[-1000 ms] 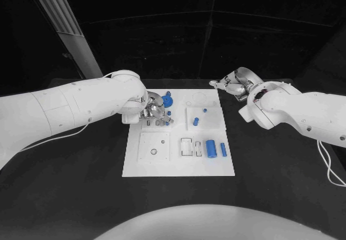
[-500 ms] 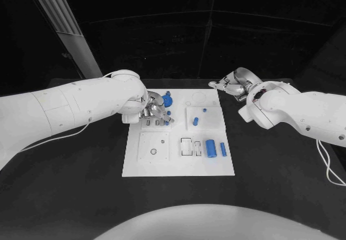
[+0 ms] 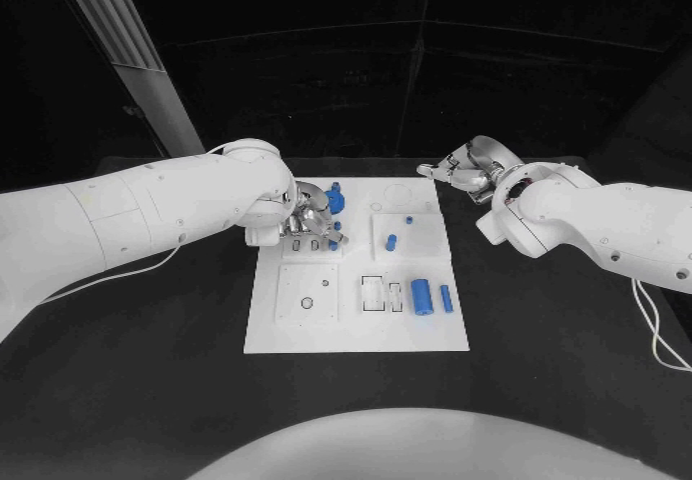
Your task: Assemble the parts on the task board
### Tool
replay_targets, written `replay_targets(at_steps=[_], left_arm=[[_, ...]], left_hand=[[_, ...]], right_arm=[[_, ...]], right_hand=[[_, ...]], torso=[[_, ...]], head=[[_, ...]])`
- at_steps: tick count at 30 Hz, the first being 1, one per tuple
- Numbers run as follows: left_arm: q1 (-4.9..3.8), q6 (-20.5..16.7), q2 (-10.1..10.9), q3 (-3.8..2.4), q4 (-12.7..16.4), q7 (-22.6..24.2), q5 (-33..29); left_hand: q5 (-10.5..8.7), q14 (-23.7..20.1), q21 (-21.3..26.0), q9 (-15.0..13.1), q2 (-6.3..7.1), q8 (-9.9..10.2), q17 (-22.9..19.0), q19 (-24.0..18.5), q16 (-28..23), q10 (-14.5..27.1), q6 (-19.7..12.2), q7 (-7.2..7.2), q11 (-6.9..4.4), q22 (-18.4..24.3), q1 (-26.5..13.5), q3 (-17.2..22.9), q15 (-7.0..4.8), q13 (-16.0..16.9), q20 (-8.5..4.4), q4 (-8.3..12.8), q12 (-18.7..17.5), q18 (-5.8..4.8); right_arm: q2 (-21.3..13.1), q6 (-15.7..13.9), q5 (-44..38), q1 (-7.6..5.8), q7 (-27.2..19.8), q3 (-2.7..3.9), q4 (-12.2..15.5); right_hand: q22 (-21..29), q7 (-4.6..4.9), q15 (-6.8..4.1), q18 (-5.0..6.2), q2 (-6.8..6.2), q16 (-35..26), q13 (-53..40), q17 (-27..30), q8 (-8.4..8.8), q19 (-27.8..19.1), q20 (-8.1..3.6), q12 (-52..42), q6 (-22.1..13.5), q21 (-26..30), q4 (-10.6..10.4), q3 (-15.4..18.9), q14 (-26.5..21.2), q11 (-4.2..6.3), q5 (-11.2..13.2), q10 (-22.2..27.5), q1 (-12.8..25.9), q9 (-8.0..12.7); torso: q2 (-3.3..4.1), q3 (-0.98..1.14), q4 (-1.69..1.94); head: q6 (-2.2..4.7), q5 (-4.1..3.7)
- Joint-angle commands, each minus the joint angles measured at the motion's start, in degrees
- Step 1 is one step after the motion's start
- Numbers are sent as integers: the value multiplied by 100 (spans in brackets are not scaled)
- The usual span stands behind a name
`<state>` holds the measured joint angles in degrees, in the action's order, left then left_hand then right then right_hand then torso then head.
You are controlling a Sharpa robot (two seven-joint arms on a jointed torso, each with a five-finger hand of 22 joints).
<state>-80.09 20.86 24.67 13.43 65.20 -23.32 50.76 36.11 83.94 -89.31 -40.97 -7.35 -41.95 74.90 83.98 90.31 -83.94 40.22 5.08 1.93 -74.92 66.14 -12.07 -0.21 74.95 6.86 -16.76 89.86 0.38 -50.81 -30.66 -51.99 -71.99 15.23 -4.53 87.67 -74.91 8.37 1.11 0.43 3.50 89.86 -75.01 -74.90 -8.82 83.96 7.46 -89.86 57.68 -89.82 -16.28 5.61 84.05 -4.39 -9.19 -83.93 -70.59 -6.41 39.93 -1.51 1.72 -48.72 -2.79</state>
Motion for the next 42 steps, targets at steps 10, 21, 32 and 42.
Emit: replay_targets(at_steps=[10, 21, 32, 42], left_arm=[[-5, 59, -9, -3, -49, 133, -39], [-5, 69, -1, -3, -59, 200, -41], [-4, -61, 11, -3, -54, 378, -41], [-5, -230, 90, -3, 5, 529, -50]], left_hand=[[743, 606, 29, -241, 131, 16, 1510, 416, -31, -606, -19, -83, -85, -1441, 230, 281, -68, 1505, -82, 11, 14, 11], [801, 606, 24, -402, 293, 89, 1510, 429, -31, -606, 30, -122, -123, -1447, 615, 671, -104, 1505, -116, 35, 14, 8], [1002, 606, -2, -584, 636, 187, 1510, 480, -31, -606, 117, -159, -161, -1465, 1146, 1447, -145, 1505, -161, 149, 14, -5], [1041, 606, -8, -684, 832, 231, 1510, 490, -31, -606, 172, -153, -160, -1469, 1113, 1821, -147, 1505, -167, 112, 14, -8]], right_arm=[[13, 55, -36, -7, 61, 2, -7], [20, 47, -62, -7, 93, 2, -12], [19, 54, -106, -6, 122, 1, -29], [28, 68, -131, -4, 132, 1, -54]], right_hand=[[-1509, -8, -32, -43, 4, 14, -1499, -1510, -40, 604, -39, -14, -49, -18, -24, 43, 595, 24, -39, -607, -57, -11], [-1509, -4, -31, -43, 48, 14, -1499, -1510, -43, 604, -38, -14, -67, -18, -42, 63, 595, 21, -64, -607, -51, -11], [-1509, -2, -31, -43, 54, 14, -1499, -1510, -40, 604, -38, -14, -78, -18, -41, 69, 595, 19, -68, -607, -52, -10], [-1509, -2, -31, -43, 54, 14, -1499, -1510, -40, 604, -38, -14, -78, -18, -41, 69, 595, 19, -68, -607, -52, -10]], torso=[[-1, 0, 4], [0, 0, 2], [-2, 1, 4], [-4, 1, 8]], head=[[-16, -7], [-21, -11], [-14, -12], [-11, 11]])
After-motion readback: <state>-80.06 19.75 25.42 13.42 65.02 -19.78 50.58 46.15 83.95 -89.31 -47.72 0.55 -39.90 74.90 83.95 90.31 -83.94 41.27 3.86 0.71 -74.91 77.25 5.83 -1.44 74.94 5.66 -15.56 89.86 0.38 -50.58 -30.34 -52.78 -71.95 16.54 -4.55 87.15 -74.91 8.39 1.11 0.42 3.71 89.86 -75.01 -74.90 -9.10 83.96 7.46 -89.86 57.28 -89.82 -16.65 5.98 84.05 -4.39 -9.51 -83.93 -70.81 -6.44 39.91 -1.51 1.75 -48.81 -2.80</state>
